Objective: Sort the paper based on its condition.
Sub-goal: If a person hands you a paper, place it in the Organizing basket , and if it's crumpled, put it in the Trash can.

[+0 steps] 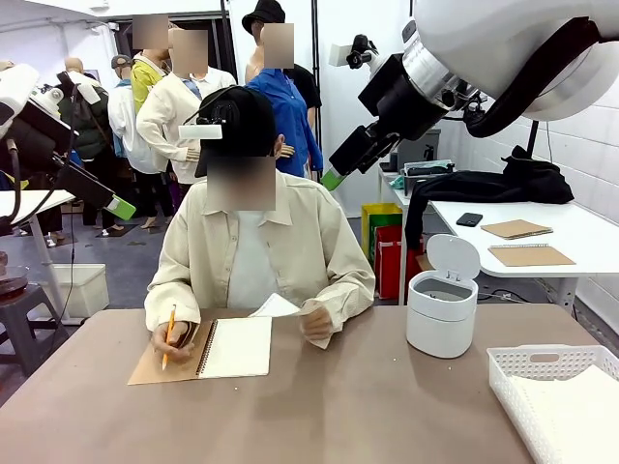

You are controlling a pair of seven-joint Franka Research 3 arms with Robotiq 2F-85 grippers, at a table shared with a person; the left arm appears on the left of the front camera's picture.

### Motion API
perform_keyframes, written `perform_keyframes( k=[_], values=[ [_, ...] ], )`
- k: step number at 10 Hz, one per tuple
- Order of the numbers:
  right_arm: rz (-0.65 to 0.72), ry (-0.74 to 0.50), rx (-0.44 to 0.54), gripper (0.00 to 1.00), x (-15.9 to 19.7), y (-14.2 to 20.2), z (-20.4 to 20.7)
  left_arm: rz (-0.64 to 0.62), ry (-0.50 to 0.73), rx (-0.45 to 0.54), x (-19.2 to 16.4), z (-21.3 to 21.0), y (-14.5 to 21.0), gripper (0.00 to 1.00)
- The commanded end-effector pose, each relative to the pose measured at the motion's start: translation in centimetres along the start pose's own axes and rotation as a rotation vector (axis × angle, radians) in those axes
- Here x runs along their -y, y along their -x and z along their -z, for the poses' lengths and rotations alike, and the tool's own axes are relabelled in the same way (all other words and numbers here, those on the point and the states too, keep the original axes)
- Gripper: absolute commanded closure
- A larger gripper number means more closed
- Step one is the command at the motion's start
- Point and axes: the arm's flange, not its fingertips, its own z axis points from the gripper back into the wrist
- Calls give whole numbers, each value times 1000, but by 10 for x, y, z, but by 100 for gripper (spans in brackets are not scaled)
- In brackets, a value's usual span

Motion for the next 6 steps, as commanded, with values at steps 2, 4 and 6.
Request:
perform_keyframes(
  k=[2, 4, 6],
  values=[
    [3, -5, -11, 0, 0, -1, -1, -4, 4, 4, 0, 0, 0, 0],
    [3, -5, -11, 0, 0, -1, -1, -4, 4, 4, 0, 0, 0, 0],
    [3, -5, -11, 0, 0, -1, -1, -4, 4, 4, 0, 0, 0, 0]
  ],
)
